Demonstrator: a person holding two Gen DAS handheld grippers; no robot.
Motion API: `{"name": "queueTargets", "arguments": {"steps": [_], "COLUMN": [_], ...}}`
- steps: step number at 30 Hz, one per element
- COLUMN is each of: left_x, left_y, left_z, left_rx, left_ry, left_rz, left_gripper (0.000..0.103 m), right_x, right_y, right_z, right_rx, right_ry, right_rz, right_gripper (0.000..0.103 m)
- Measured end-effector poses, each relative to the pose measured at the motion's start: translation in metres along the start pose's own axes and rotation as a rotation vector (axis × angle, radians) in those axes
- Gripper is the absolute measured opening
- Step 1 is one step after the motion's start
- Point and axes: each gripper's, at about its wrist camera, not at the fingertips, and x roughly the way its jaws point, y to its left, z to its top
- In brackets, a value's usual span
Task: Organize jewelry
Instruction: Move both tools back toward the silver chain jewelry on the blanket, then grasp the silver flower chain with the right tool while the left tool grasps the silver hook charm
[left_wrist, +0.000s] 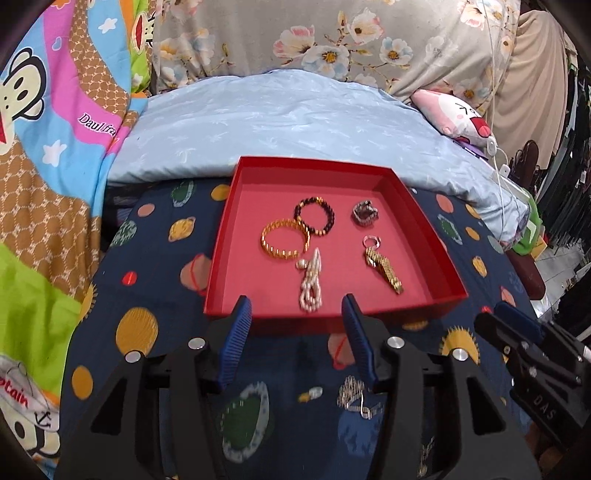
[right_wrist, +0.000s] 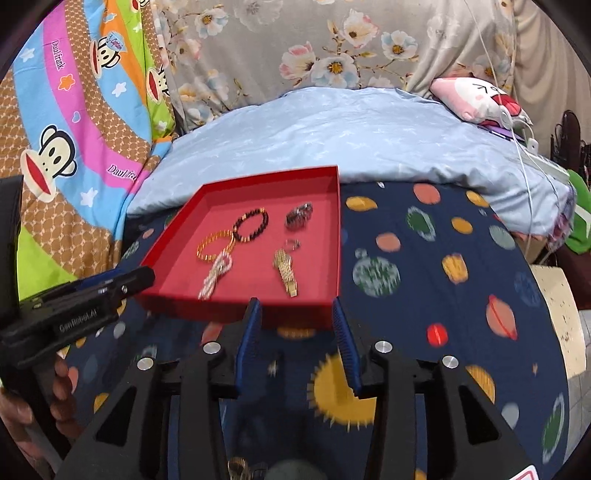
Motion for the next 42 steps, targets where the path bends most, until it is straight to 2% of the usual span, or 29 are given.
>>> {"name": "queueTargets", "arguments": {"steps": [9,17,26,35,36,38,39,42], "left_x": [-0.026,-0.037,-0.043,-0.046,-0.046,-0.047,-0.047,-0.046], "left_y": [-0.001,0.006,0.025,0.030,0.030,0.030,0.031,0.031], "left_z": [-0.049,-0.094,-0.125,-0.132,-0.133,-0.132,-0.132,-0.132], "left_rx": [-0.006,-0.027,-0.076,-0.082,-0.080,-0.081,-0.085,-0.088], "left_ry": [0.063,0.120,0.166,0.167,0.166,0.166,0.167,0.168], "left_rz": [0.015,0.036,0.039,0.042,0.043,0.043,0.040,0.043], "left_gripper": [0.051,0.052,0.052,0.052,0.052,0.053,0.053,0.053], "right_x": [-0.037,-0.049,-0.032,-0.016,-0.016,-0.016,-0.016,-0.017], "right_y": [0.011,0.022,0.032,0.039,0.039,0.041,0.043,0.044], "right_z": [-0.066,-0.109,-0.126,-0.122,-0.122,-0.123,-0.124,-0.126], "right_rx": [0.038,0.045,0.049,0.033,0.031,0.017,0.004,-0.018], "right_ry": [0.066,0.124,0.160,0.150,0.148,0.147,0.147,0.146], "right_rz": [0.038,0.053,0.059,0.031,0.028,0.018,0.005,-0.012], "right_gripper": [0.039,0.039,0.039,0.039,0.038,0.030,0.021,0.012]}}
